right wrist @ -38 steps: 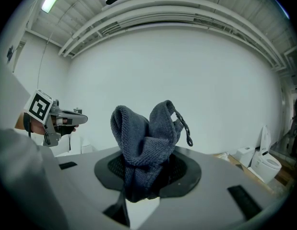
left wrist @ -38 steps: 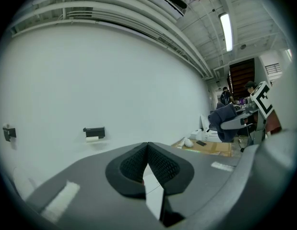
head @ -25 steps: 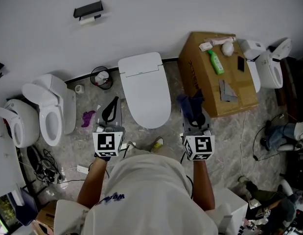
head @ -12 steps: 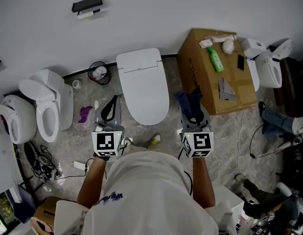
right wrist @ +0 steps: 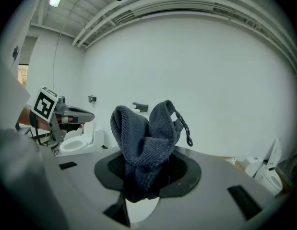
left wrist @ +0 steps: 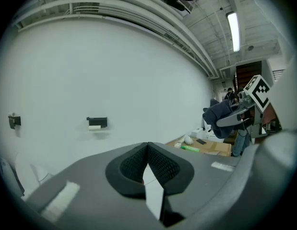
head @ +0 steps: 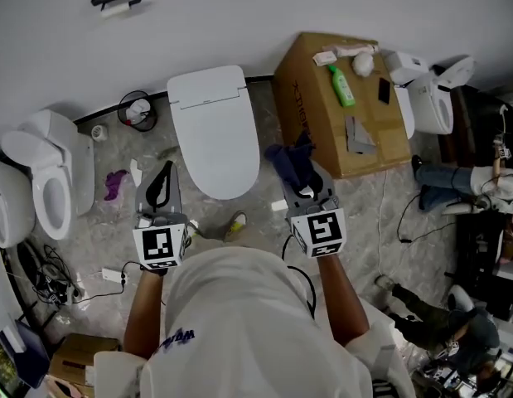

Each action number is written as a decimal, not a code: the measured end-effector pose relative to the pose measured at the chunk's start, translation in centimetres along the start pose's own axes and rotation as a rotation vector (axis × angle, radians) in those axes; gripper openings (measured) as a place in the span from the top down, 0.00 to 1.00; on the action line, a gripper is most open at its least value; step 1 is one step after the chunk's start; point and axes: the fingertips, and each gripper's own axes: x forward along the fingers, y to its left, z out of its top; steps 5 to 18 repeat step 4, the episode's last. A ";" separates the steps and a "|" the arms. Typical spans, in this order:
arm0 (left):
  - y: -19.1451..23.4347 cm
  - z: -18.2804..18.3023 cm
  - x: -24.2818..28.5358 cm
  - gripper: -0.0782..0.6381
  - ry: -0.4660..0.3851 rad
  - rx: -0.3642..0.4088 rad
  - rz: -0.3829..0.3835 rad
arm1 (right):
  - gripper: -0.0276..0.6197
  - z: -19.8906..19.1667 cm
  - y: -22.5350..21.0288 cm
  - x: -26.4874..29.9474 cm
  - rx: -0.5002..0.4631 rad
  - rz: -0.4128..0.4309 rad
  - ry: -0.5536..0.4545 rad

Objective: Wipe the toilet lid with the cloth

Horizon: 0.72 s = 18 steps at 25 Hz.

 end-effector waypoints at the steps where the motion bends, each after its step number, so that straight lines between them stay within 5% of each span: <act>1: 0.4 0.0 0.1 0.89 -0.004 0.002 0.010 | 0.74 0.4 0.0 0.6 -0.025 0.024 0.001; 4: 1.8 0.5 0.5 0.89 -0.027 0.012 0.048 | 0.74 2.3 -0.4 3.0 -0.105 0.097 -0.011; 18: 1.8 0.5 0.5 0.89 -0.027 0.012 0.048 | 0.74 2.3 -0.4 3.0 -0.105 0.097 -0.011</act>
